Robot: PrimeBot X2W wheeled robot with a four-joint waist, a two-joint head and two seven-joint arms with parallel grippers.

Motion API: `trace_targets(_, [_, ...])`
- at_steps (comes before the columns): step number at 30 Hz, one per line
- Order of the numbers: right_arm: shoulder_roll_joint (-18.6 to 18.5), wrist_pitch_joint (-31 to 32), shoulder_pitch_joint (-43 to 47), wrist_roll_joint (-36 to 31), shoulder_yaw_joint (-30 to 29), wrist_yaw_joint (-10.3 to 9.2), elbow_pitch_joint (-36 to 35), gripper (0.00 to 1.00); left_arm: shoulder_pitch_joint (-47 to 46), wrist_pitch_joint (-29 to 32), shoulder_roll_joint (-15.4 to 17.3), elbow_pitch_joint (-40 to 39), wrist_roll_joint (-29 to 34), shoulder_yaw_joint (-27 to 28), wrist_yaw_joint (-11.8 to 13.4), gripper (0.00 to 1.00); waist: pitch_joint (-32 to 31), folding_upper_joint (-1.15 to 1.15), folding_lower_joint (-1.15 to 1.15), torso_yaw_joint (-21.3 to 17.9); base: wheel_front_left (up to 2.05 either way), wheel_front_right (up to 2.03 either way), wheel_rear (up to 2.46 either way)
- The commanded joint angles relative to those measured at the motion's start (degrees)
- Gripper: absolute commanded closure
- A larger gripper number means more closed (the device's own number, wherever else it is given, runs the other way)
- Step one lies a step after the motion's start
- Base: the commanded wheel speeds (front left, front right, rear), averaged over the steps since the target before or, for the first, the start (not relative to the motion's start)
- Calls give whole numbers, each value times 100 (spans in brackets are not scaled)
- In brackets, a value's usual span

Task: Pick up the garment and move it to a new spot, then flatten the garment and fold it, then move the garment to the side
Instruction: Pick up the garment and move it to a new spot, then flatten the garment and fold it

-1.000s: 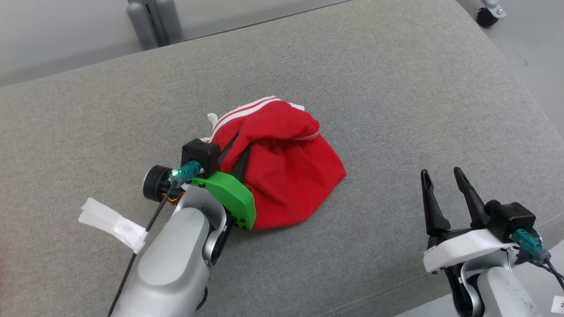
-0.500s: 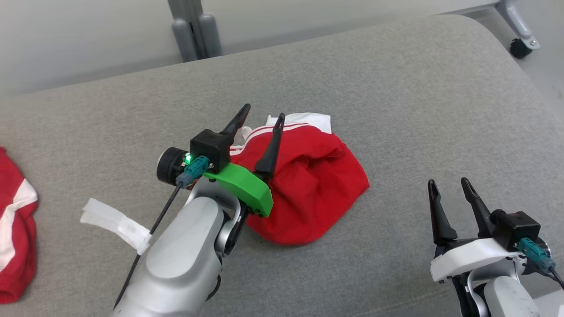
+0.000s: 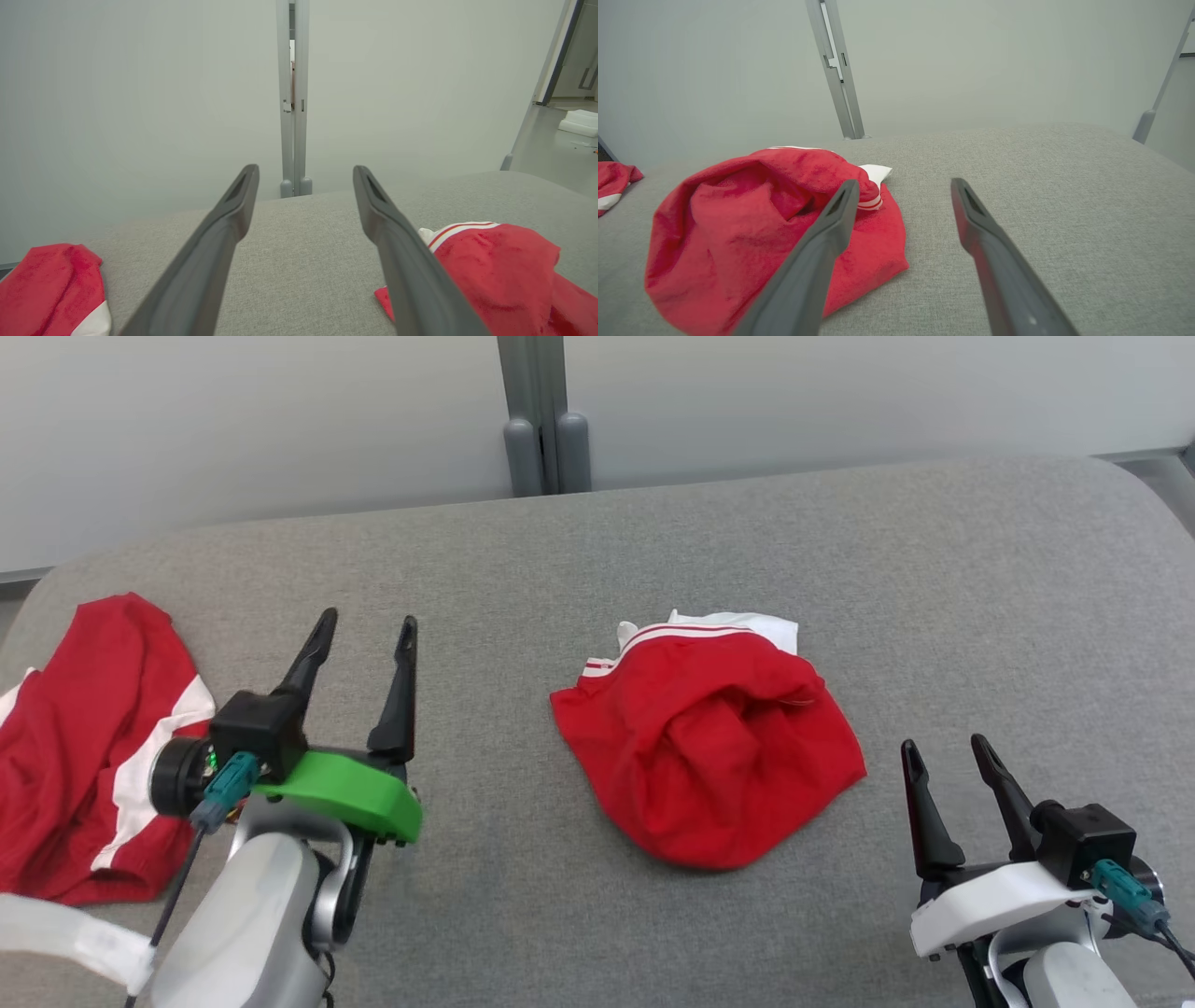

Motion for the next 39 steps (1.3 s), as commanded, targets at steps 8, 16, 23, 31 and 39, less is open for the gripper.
trace_targets(8, [-35, 56, 203, -57, 13, -2, -95, 0, 1208, -13, 389, -781, 187, 700, 251, 0, -304, 0, 0, 388, 0, 0, 0])
trace_targets(16, [-90, 173, 323, -72, -20, -1, -247, 0, 2086, -12, 162, -1347, 358, 1269, 204, 0, -360, 0, 0, 477, 0, 0, 0])
trace_targets(23, [-103, 259, 401, -69, -28, -1, -365, 0, 2513, -14, -29, -1458, 565, 1649, 22, 0, -420, 0, 0, 491, 0, 0, 0])
trace_targets(31, [-110, 320, 483, -23, -46, -2, -458, 0, 2694, -14, -158, -1422, 753, 1775, -358, 0, -452, 0, 0, 483, 0, 0, 0])
trace_targets(39, [-85, 343, 509, -34, -86, -2, -525, 0, 2615, -13, -262, -1356, 870, 1914, -652, 0, -457, 0, 0, 480, 0, 0, 0])
